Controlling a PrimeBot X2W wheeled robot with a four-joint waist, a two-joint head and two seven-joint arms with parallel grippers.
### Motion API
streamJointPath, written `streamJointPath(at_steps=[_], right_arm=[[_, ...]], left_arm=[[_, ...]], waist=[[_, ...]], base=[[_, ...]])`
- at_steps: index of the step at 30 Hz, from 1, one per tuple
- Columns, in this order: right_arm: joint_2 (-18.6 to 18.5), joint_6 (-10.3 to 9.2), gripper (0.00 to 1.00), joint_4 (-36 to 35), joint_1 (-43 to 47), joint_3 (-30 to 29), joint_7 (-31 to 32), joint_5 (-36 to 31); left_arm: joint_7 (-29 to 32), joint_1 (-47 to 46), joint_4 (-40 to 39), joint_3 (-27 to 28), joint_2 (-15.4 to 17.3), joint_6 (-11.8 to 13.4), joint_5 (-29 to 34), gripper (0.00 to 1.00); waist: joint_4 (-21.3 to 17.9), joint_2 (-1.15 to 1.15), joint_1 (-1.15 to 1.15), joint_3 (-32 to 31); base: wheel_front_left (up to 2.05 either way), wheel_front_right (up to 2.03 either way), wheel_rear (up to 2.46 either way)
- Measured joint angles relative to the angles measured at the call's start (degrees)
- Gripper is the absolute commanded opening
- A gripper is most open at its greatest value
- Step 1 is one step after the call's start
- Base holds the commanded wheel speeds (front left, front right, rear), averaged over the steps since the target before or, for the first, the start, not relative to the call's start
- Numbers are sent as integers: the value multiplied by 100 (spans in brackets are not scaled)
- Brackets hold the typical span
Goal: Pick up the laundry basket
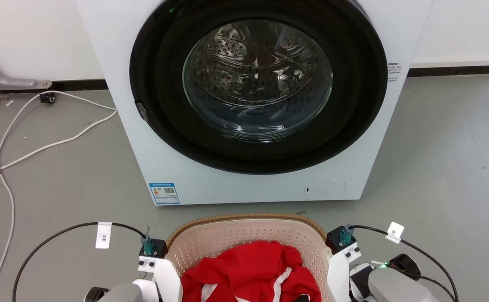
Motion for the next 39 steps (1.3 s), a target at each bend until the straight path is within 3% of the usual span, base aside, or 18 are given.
streamJointPath(at_steps=[39], right_arm=[[-67,0,0,49,-121,967,-21,925]], left_arm=[[-40,-40,10,-722,66,0,-783,0]], waist=[[9,0,1,4]], base=[[0,0,0]])
